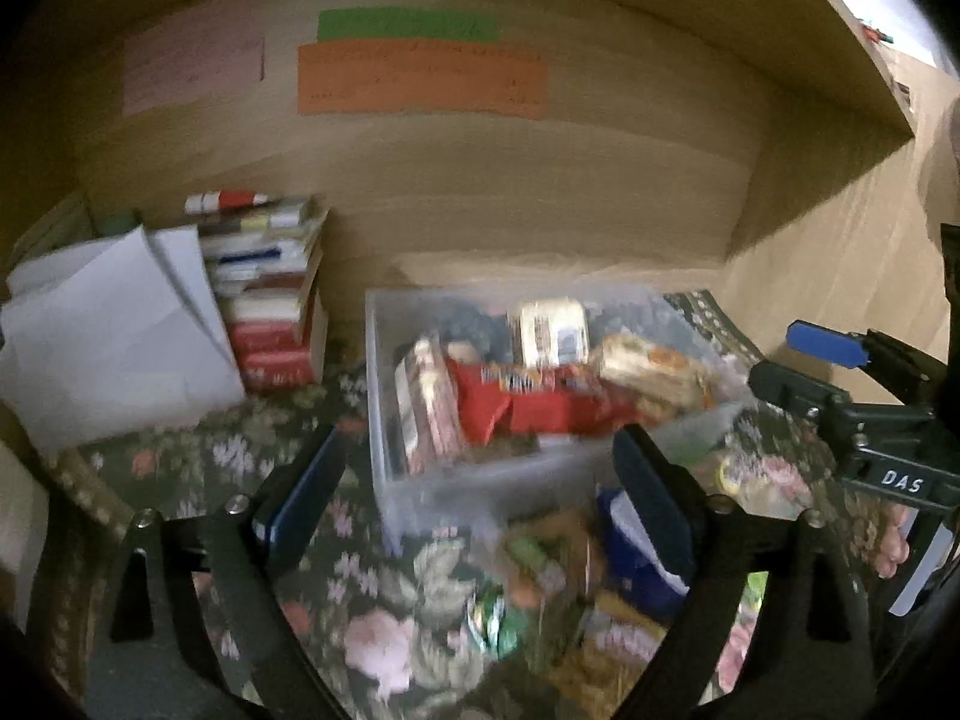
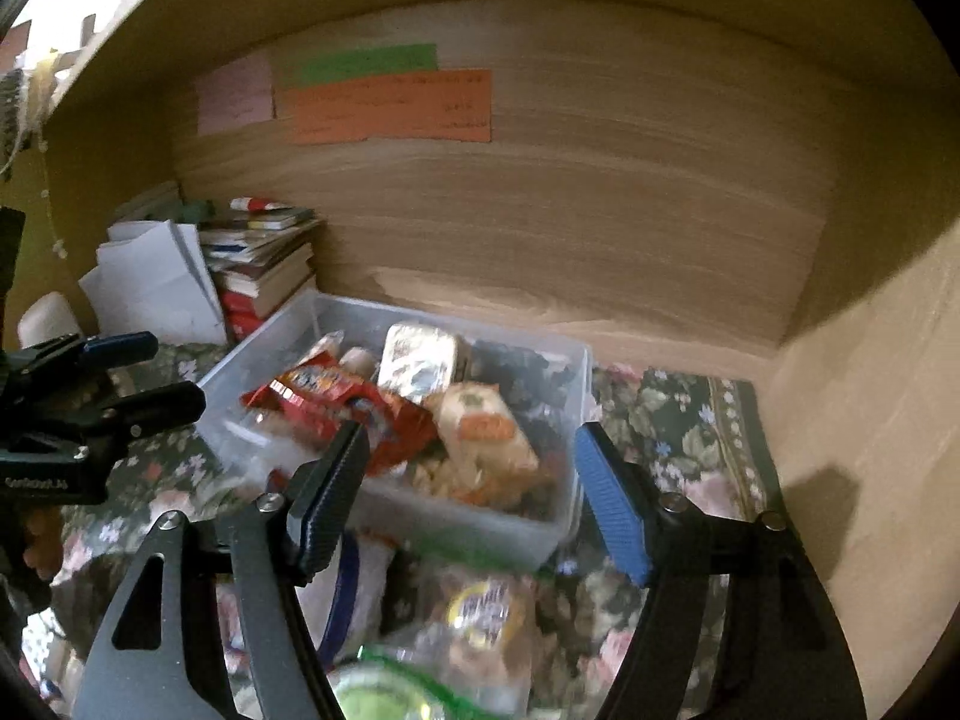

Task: Organize snacks
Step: 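Grasp the yellow fries-snack bag with left tool while right tool grasps the green jelly cup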

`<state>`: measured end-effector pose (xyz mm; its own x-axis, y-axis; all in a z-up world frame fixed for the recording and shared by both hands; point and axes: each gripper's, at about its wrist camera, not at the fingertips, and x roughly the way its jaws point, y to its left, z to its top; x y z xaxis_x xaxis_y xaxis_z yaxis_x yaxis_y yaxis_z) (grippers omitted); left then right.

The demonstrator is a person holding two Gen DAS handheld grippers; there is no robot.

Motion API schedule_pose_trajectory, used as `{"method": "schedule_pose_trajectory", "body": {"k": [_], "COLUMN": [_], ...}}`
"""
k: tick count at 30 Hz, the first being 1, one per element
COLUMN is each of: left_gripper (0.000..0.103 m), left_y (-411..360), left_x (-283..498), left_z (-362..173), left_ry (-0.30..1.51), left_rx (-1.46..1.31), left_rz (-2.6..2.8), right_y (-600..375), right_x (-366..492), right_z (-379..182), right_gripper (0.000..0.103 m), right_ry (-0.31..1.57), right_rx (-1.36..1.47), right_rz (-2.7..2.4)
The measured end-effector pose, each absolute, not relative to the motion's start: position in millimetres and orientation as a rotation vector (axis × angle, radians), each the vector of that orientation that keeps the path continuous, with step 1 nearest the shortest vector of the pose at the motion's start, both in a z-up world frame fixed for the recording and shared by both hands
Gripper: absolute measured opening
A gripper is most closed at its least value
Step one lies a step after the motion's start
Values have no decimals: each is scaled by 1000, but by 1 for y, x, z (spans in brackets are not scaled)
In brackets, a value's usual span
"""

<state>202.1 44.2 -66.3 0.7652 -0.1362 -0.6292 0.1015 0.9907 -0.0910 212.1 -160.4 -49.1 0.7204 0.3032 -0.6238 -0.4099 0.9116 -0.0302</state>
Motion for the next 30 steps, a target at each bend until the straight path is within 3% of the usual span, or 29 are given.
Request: {"method": "schedule_pose_trajectory", "body": {"k": [21,30], "left_gripper": [92,69], "left_y": [8,2], "left_x": [120,121], "left_z": [-132,-152], "left_ry": [796,858], "left_rx": [-35,-107], "left_rz": [-140,-203], "right_y": [-184,-181], "right_x": [120,122], "right_z": [-114,-138], "right_gripper": [71,71], "right_ry": [787,834], "right_rx": [-100,-105], "right_rz": [434,440]}}
